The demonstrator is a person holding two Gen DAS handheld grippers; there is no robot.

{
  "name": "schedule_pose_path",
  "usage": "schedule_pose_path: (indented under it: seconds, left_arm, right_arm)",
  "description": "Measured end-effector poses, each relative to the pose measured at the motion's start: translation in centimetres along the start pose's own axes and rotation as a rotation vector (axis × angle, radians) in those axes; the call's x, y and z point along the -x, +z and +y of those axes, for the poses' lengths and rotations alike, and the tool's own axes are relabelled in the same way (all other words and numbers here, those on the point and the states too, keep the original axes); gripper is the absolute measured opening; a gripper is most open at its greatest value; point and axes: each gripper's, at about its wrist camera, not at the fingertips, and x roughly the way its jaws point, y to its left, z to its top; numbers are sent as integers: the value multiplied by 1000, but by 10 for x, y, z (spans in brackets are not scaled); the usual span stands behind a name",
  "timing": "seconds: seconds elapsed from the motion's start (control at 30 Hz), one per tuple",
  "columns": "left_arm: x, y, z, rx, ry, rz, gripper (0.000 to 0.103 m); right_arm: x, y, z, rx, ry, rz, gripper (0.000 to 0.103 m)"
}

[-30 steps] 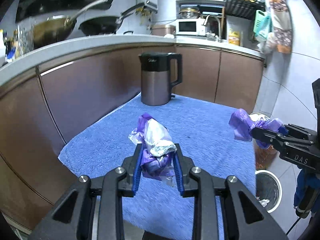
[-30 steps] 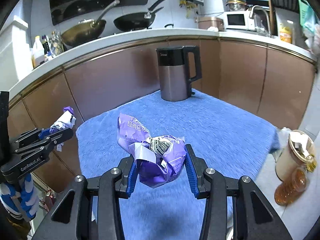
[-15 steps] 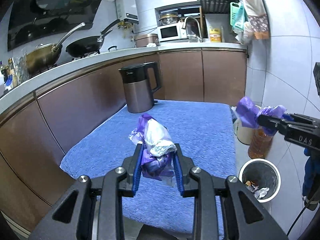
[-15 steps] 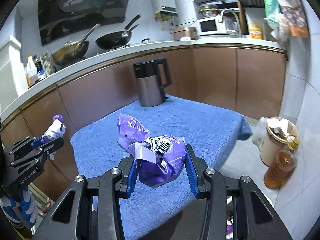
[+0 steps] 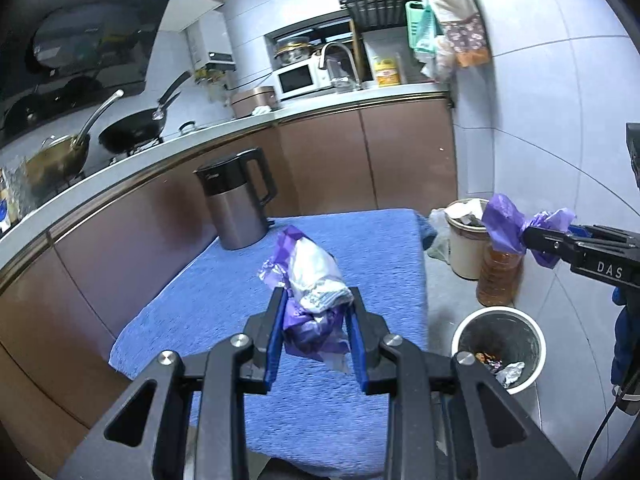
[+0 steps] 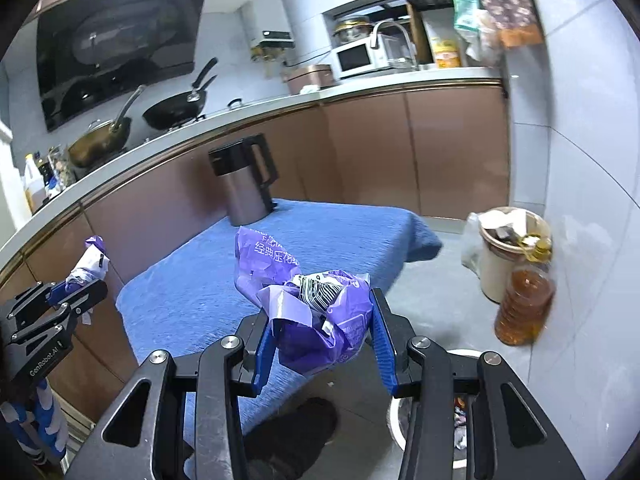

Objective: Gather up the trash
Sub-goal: 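Carry both purple wrappers over to the floor bin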

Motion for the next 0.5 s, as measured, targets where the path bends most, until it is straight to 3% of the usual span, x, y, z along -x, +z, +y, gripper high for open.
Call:
schedule_pose_path:
  seconds: [0.5]
  left_arm:
    - [-6,17,-60,-106,-84,-1,27]
  right_arm:
    - [30,-23,-58,-95,-113,-27,42]
